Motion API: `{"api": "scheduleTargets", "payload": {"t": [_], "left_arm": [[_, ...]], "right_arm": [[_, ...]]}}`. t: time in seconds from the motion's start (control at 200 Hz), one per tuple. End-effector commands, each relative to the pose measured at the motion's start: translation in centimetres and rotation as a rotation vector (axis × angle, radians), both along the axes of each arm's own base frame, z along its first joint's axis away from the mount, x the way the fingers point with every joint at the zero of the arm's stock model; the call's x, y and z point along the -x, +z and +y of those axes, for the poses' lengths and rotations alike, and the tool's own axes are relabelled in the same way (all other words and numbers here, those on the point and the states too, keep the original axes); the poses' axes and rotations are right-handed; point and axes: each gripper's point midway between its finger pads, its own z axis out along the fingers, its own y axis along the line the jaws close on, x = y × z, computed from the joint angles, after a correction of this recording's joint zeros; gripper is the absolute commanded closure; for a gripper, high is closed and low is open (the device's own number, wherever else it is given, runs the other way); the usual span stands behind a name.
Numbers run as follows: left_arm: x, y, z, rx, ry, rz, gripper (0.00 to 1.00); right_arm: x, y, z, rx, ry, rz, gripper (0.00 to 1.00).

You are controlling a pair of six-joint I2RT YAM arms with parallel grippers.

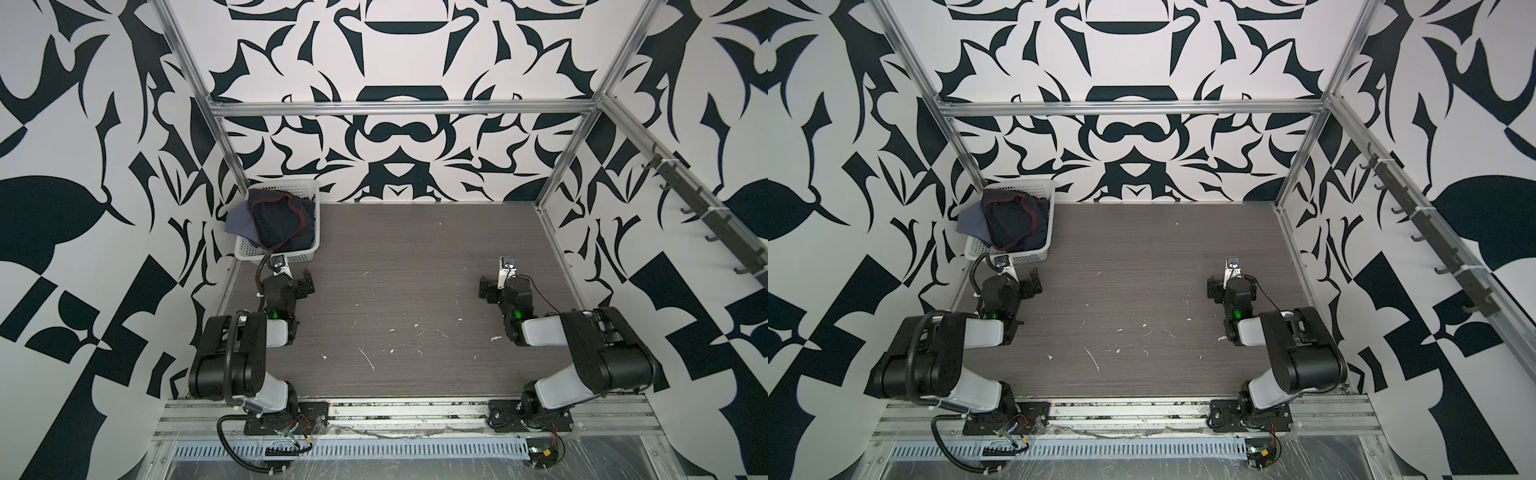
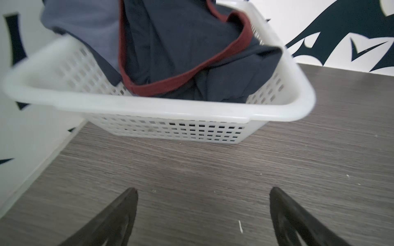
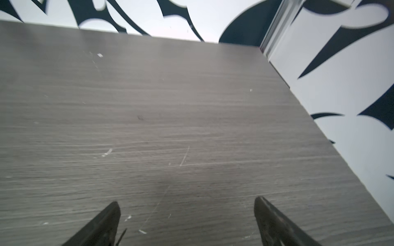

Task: Fold and stack tank tops
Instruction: Pick up the tank top from the basket.

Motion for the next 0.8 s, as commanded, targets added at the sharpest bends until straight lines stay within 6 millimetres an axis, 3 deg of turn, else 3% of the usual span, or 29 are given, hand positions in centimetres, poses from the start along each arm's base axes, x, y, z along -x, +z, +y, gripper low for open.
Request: {"api": "scheduleTargets", "payload": {"t": [0.0,0.08,0.22,0.305,0.375,0.455,0.6,0.695,0.795], "left_arm": [[1.0,4.4,-1.5,-0.085,-0.021,-0.131,0.01],[1.8,7.8,-2.6,-0.060,-0.028,-0.186,0.01],[2.4,13.5,-2.6,0.217,0.036,-0.214,0.01],[2.6,15.6,-1.5,0.397,0.152,-0.188,0.01],[2.9,15.7,-0.8,0.505,0.251,-0.127,0.01],[3.1,16.6,-1.1,0.534,0.255,-0.059,0.01],[1.9,18.4,-3.8,0.575,0.065,-0.092,0.01],[0.7,17.8,-4.0,0.553,0.071,-0.039,0.01],[-1.5,16.7,-3.7,0.501,0.122,0.076,0.01]], "right_arm": [[0.7,5.0,1.1,0.024,0.042,-0.125,0.00],[1.9,8.6,2.0,0.012,0.079,-0.184,0.00],[4.3,15.6,3.6,-0.121,0.171,-0.325,0.00],[6.5,19.7,2.8,-0.269,0.129,-0.429,0.00],[8.2,21.4,1.7,-0.419,0.062,-0.470,0.00],[9.5,21.3,0.0,-0.512,-0.050,-0.430,0.00],[10.3,20.9,1.3,-0.542,0.019,-0.386,0.00],[10.0,20.7,1.9,-0.539,0.045,-0.348,0.00],[8.8,19.2,2.3,-0.509,0.023,-0.215,0.00]]}}
